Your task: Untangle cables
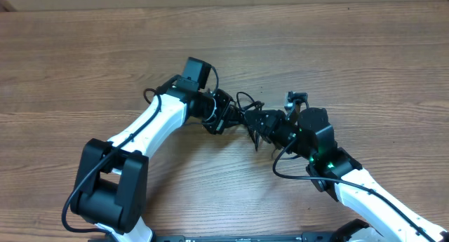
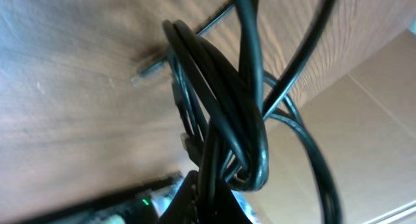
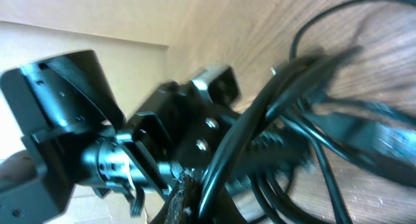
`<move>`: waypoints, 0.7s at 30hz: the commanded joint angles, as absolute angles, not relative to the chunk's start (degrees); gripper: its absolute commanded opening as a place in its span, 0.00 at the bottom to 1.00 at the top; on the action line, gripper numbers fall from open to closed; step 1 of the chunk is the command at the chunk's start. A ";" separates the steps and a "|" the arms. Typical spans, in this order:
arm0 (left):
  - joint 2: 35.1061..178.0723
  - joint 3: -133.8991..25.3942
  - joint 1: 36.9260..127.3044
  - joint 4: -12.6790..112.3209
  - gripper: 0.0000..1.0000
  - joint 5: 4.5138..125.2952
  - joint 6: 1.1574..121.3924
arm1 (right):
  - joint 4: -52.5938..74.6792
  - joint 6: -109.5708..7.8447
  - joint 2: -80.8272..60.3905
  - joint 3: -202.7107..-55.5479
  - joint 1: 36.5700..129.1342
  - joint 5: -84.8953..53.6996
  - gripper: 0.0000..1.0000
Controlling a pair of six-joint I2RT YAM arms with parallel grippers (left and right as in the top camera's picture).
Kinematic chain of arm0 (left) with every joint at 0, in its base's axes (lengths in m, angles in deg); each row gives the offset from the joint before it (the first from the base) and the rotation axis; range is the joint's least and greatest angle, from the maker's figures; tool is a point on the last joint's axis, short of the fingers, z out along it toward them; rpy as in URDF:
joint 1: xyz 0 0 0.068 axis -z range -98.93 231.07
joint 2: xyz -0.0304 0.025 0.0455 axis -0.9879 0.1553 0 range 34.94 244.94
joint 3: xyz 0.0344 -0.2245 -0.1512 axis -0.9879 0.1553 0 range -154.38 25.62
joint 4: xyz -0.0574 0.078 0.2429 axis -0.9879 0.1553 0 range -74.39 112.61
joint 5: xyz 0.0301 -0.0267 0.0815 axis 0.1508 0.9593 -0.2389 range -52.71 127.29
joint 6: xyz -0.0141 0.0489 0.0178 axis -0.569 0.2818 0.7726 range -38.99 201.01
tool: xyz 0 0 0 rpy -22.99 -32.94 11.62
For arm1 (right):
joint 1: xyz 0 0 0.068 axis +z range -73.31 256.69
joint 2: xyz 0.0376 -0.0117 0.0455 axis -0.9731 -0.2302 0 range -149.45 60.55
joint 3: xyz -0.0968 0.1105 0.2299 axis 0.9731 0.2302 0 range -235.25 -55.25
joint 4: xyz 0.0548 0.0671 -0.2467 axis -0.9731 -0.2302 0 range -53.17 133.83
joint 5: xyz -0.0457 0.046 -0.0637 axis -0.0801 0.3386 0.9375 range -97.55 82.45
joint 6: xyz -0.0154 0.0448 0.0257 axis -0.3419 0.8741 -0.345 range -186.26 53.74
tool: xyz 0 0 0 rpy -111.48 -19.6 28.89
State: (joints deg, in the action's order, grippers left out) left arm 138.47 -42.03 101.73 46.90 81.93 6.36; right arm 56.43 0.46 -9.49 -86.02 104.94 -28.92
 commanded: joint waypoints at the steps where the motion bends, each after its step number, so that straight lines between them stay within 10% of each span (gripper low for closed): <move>1: 138.60 -43.32 96.01 46.64 0.04 78.39 19.47 | 51.82 1.16 -9.33 -87.24 105.22 -32.83 0.04; 18: 127.80 -43.70 78.61 42.58 0.04 118.52 66.14 | 22.51 -0.29 -9.33 -87.24 105.09 -19.85 0.04; 21: 127.82 -43.67 78.63 42.84 0.04 119.15 71.43 | 22.35 -1.27 -9.31 -87.24 104.24 -20.29 0.24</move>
State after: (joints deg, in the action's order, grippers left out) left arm 129.20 -42.06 79.33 43.01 111.88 58.51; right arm 22.27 -0.15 -9.33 -87.59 105.07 -22.32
